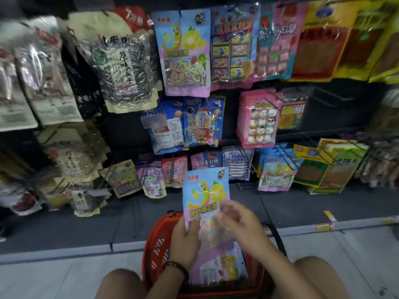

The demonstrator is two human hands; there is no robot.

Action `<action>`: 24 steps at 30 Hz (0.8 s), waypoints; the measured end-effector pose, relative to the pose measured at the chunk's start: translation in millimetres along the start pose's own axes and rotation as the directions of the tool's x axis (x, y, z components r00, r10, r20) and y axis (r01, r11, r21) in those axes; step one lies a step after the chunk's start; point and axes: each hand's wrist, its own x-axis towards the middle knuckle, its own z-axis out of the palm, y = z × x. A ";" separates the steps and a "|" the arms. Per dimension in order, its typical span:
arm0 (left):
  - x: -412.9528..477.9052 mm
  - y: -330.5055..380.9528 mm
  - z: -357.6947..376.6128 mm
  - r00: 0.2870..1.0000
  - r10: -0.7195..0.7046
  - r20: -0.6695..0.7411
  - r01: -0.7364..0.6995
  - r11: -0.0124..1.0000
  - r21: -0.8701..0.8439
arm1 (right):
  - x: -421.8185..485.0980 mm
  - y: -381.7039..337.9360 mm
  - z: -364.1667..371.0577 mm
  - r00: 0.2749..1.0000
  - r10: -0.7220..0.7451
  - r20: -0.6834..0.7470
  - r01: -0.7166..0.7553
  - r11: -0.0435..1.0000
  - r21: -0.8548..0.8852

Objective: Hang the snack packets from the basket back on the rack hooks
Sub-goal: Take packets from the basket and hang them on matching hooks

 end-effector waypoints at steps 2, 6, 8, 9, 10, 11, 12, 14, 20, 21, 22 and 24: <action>3.7 8.2 -8.1 0.995 -0.087 0.048 0.089 0.995 -0.044 | 10.4 -1.2 -22.2 0.992 -0.070 -0.104 0.062 0.995 -0.079; 17.4 16.6 -17.7 0.988 -0.092 0.127 0.103 0.991 -0.086 | 22.7 -13.1 -41.4 0.994 -0.089 0.066 0.082 0.991 0.110; 22.0 28.9 -16.4 0.992 -0.029 0.124 0.041 0.995 -0.094 | 25.9 -19.8 -40.5 0.987 -0.128 0.098 0.113 0.983 0.147; 23.9 36.6 -15.2 0.992 0.014 0.128 -0.003 0.996 -0.085 | 27.8 -23.5 -39.4 0.986 -0.145 0.080 0.134 0.982 0.129; 26.4 42.9 -15.2 0.990 0.056 0.130 -0.047 0.997 -0.069 | 29.3 -27.2 -38.4 0.986 -0.153 0.063 0.144 0.982 0.121; 29.1 49.3 -15.1 0.986 0.099 0.132 -0.094 0.995 -0.044 | 30.9 -32.3 -37.5 0.988 -0.151 0.044 0.144 0.981 0.130; 33.5 56.9 -15.6 0.984 0.138 0.112 -0.137 0.990 -0.018 | 33.6 -37.7 -37.7 0.988 -0.149 0.024 0.144 0.979 0.145; 41.0 72.9 -16.8 0.975 0.200 0.091 -0.204 0.978 0.032 | 40.5 -50.0 -39.4 0.987 -0.162 -0.001 0.160 0.974 0.160; 66.2 137.9 -22.9 0.927 0.326 0.187 -0.348 0.932 0.104 | 81.3 -97.8 -48.3 0.964 -0.261 -0.051 0.266 0.954 0.142; 73.0 152.1 -23.8 0.920 0.338 0.198 -0.365 0.923 0.124 | 89.6 -109.8 -51.2 0.955 -0.291 -0.055 0.296 0.945 0.137; 80.8 165.5 -25.4 0.912 0.355 0.204 -0.386 0.912 0.139 | 99.1 -121.5 -54.9 0.947 -0.317 -0.057 0.321 0.939 0.122; 95.7 191.3 -29.4 0.894 0.388 0.225 -0.425 0.894 0.144 | 116.3 -147.9 -61.4 0.937 -0.345 -0.053 0.349 0.935 0.072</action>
